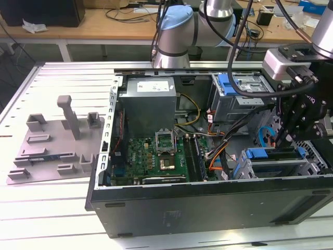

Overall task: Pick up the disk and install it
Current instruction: 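Insert the second disk wire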

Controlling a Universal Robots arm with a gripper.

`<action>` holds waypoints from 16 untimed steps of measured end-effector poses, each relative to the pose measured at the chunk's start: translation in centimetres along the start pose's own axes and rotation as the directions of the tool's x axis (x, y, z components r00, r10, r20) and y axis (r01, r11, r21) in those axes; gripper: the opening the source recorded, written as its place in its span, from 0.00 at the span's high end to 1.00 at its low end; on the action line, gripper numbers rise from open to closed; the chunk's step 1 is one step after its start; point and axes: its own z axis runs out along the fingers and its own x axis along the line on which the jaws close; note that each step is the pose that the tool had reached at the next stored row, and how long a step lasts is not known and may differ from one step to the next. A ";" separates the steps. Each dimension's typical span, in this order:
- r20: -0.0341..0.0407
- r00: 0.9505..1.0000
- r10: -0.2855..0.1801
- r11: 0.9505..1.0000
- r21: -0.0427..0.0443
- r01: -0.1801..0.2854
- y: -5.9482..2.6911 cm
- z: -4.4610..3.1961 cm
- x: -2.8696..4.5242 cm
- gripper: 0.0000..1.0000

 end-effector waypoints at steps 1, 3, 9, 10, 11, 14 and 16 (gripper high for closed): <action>0.000 1.000 0.000 1.000 0.000 0.000 -0.01 0.01 0.00 0.84; 0.000 1.000 0.000 1.000 0.000 0.000 -0.02 0.05 0.01 0.84; 0.000 1.000 0.000 1.000 0.000 0.000 -0.03 0.27 0.00 0.84; 0.000 1.000 0.000 1.000 0.000 0.000 -0.04 0.31 0.00 0.84; 0.000 1.000 0.000 1.000 0.000 0.000 -0.03 0.34 0.00 0.84; 0.000 1.000 0.000 1.000 0.000 0.000 -0.03 0.49 0.00 0.84; 0.000 1.000 0.000 1.000 0.000 0.000 -0.03 0.56 -0.01 0.84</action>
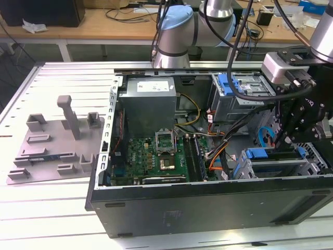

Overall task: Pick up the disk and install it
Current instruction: 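Insert the second disk wire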

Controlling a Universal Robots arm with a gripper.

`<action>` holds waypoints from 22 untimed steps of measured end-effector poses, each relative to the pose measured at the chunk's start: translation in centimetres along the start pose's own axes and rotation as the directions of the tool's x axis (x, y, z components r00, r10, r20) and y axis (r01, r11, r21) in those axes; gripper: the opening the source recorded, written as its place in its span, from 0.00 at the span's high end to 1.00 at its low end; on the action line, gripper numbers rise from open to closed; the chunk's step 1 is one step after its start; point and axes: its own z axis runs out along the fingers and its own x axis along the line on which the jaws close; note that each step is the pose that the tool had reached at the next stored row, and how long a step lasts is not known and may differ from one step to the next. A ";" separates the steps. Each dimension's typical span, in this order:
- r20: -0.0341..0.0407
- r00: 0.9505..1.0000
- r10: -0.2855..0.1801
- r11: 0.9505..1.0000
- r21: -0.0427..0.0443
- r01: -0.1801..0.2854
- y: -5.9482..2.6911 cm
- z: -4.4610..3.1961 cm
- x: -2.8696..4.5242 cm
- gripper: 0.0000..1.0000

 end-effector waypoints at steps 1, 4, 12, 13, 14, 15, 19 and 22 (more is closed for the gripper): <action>0.000 1.000 0.000 1.000 0.000 0.000 0.00 0.08 0.00 0.84; 0.000 1.000 0.000 1.000 0.000 0.000 0.00 0.19 -0.01 0.84; 0.000 1.000 0.000 1.000 0.000 0.000 0.00 0.44 -0.02 0.84; 0.000 1.000 0.000 1.000 0.000 0.000 0.00 0.46 -0.02 0.84; 0.000 1.000 0.000 1.000 0.000 0.000 0.00 0.51 -0.02 0.84; 0.000 1.000 0.000 1.000 0.000 0.000 0.00 0.54 -0.02 0.84; 0.000 1.000 0.000 1.000 0.000 0.000 0.00 0.65 -0.02 0.84; 0.000 1.000 0.000 1.000 0.000 0.000 0.00 0.73 -0.02 0.84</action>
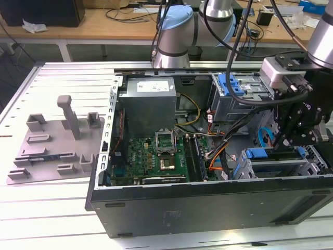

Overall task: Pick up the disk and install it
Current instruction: 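Insert the second disk wire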

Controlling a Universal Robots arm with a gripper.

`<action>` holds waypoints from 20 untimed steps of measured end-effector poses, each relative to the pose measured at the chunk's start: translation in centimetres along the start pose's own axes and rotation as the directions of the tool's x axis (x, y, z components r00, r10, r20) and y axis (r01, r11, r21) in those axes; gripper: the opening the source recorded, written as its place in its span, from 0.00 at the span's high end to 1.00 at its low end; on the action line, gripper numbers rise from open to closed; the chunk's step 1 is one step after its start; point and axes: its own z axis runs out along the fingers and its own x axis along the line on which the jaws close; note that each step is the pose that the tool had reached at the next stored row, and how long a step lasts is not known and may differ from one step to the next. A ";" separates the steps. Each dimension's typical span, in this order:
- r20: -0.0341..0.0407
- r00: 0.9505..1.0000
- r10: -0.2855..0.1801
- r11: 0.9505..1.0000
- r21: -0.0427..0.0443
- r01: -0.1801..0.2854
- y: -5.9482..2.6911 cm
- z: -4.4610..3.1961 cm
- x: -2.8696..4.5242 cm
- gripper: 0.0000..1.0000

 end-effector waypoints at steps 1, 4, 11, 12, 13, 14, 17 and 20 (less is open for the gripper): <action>0.000 1.000 0.000 1.000 0.000 0.000 0.00 0.02 0.00 0.84; 0.001 1.000 0.000 1.000 0.000 0.000 0.00 0.05 -0.01 0.84; 0.000 1.000 0.000 1.000 0.000 0.000 0.00 -0.19 0.00 0.70; 0.000 1.000 0.000 1.000 0.000 0.000 -0.01 -0.45 0.02 0.70; 0.000 1.000 0.000 1.000 0.000 0.000 -0.01 -0.96 0.03 0.70; 0.000 1.000 0.000 1.000 0.000 0.000 -0.02 -1.28 0.04 0.70; -0.005 1.000 0.000 1.000 0.000 0.000 -0.03 -2.61 0.06 0.70; -0.017 1.000 0.000 1.000 0.000 0.000 -0.06 -4.24 0.01 0.70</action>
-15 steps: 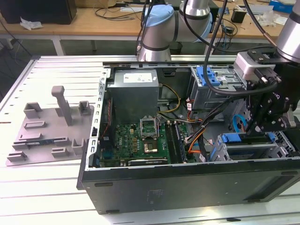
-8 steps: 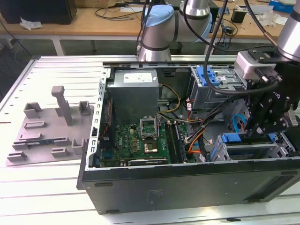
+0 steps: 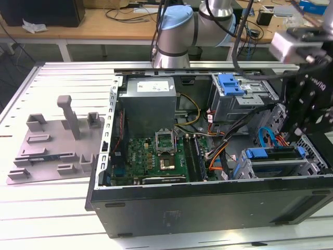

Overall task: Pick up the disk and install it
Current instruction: 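Insert the second disk wire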

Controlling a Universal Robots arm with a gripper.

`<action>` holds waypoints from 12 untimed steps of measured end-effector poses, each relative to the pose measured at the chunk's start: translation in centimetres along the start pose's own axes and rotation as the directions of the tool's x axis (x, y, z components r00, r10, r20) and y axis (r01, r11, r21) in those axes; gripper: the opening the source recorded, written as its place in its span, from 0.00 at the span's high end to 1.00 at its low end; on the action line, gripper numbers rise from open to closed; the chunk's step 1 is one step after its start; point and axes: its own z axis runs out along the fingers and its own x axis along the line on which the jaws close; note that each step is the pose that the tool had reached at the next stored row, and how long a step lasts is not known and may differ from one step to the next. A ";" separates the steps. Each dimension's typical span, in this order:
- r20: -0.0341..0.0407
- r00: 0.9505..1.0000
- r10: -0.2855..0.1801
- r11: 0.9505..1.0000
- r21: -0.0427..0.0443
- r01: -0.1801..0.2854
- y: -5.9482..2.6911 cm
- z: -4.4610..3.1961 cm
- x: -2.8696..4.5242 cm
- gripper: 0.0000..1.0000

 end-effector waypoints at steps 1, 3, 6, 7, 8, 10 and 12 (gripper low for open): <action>-0.005 1.000 0.000 1.000 0.000 0.000 -0.01 -0.55 0.01 0.70; -0.012 1.000 0.000 1.000 0.000 0.000 -0.02 -1.12 0.02 0.70; -0.014 1.000 0.000 1.000 0.000 0.000 0.01 -1.20 0.02 0.78; -0.014 1.000 0.000 1.000 0.001 0.000 0.02 -1.21 0.02 0.78; -0.014 1.000 0.000 1.000 0.001 0.000 0.02 -1.20 0.02 0.85; -0.014 1.000 0.000 1.000 0.001 0.000 0.02 -1.21 0.03 0.89; -0.014 1.000 0.000 1.000 0.001 0.000 0.02 -1.20 0.03 0.89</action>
